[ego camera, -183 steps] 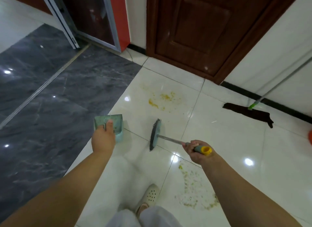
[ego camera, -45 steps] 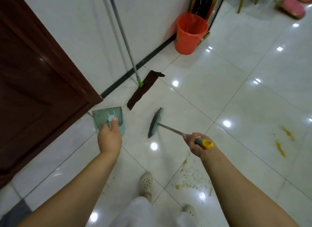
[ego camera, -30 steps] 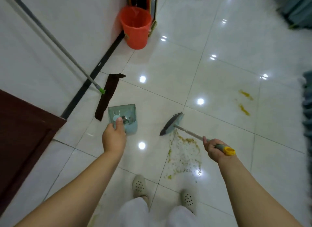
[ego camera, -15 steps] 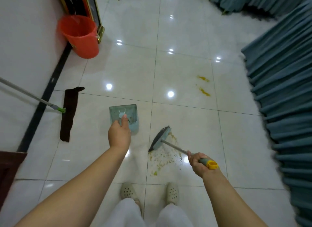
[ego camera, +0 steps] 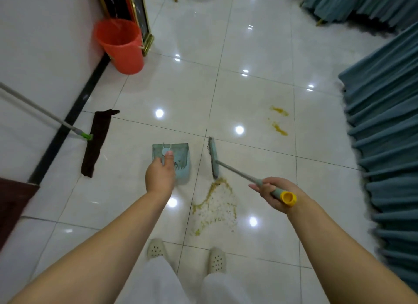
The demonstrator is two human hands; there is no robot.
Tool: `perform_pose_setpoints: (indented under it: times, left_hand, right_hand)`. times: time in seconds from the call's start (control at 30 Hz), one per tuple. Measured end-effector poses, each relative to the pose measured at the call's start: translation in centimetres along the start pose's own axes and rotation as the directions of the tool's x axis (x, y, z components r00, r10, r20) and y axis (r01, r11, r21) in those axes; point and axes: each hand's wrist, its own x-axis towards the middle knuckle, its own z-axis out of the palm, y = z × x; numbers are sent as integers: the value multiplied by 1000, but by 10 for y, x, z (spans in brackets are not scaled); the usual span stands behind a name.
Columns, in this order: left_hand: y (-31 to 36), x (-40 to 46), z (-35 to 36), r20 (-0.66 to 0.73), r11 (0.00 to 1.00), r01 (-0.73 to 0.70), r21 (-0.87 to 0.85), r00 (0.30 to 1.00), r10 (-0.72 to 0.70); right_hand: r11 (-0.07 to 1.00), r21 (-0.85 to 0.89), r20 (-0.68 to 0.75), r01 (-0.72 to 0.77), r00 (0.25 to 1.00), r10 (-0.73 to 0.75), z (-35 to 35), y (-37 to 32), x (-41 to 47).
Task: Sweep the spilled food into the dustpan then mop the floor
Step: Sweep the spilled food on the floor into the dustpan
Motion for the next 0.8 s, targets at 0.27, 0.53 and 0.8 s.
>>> perform_pose_setpoints:
  times: [0.27,0.53,0.8]
  left_hand:
    - [-23,-47,40,-128,996,85,-30,988,-89]
    - [-49,-84,43,-212,989,132,-62,967,-142]
    - [-68,-113,36,-210,989,129,-66,968,-140]
  right_hand:
    - [717,-696,-76,41,989,-129,-29,-55,61]
    - [638,-763,-161,-105,986,-30,-90,-24,71]
    - [596,-789,-193,-150,981,-8,-129,29,37]
